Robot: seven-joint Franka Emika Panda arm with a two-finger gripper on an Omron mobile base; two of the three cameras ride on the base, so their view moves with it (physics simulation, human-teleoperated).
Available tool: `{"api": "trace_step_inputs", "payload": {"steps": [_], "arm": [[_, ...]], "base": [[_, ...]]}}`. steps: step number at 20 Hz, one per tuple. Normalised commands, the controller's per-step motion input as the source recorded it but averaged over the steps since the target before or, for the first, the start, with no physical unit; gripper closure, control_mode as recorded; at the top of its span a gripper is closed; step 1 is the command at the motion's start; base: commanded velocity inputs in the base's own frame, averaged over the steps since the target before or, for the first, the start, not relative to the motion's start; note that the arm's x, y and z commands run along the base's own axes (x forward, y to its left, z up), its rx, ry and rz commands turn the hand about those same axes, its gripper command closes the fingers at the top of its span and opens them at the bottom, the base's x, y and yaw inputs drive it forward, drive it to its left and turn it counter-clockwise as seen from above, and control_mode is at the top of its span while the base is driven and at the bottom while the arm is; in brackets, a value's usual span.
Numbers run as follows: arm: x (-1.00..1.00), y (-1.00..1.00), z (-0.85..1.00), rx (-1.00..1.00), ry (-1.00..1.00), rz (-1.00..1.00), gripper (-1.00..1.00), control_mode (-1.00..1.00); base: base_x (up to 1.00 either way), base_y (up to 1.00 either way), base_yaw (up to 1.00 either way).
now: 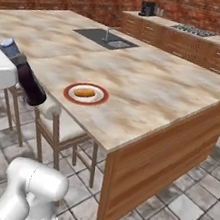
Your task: Move the hot dog bun to the plate on the dining table and place the condiment next to that plate. Then navigate to the fridge and take the sausage and place it on the plate as well.
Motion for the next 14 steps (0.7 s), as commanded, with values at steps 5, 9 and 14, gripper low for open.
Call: {"api": "trace_step_inputs", "payload": {"steps": [5, 9, 14], "arm": [[0.00, 0.00, 0.00, 0.00, 0.00, 0.00, 1.00, 1.00], [0.00, 0.00, 0.00, 0.00, 0.00, 0.00, 1.00, 1.00], [0.00, 0.00, 0.00, 0.00, 0.00, 0.00, 1.00, 1.00]], "base": [[0.63, 0.67, -0.23], [0.62, 0.41, -0.15], [0.62, 0.08, -0.20]]}}
